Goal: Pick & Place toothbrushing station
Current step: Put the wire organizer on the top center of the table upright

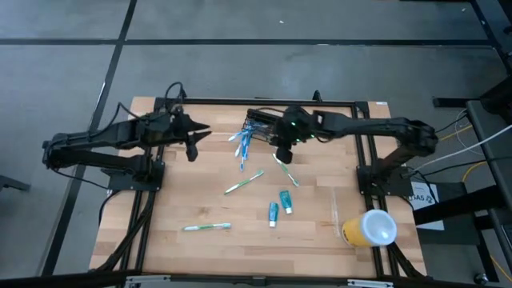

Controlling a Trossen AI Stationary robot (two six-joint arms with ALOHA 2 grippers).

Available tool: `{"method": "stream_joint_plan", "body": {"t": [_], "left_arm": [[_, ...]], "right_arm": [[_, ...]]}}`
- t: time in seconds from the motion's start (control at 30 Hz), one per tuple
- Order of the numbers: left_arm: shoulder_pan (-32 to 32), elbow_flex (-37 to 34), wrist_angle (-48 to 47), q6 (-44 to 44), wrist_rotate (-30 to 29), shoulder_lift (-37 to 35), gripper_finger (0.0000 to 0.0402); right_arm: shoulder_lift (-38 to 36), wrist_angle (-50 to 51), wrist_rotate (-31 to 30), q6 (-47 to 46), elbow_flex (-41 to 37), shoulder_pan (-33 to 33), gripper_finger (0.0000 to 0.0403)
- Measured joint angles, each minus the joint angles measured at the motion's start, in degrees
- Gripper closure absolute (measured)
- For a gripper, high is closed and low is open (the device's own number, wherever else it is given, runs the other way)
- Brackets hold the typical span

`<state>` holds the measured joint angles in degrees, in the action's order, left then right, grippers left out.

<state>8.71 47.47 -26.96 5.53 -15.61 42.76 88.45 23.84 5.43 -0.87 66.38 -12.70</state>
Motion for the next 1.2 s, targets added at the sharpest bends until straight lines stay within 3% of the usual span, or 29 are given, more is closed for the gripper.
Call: {"method": "stream_joint_plan", "body": {"t": [0.2,0.6,1.2], "left_arm": [[-3.83,-7.15,5.96,2.92,-2.58,-2.58,0.0313],[-9.11,-8.25,6.13,3.92,-6.32,-5.99,0.0313],[-10.56,-8.25,5.96,3.81,-5.45,-6.34,0.0313]], "right_arm": [[7.90,5.19,1.51,4.98,5.37,-3.48,0.0323],[13.03,5.31,0.57,8.79,6.11,-7.23,0.0263],[14.32,5.13,0.58,7.28,6.13,-8.50,0.0277]]}}
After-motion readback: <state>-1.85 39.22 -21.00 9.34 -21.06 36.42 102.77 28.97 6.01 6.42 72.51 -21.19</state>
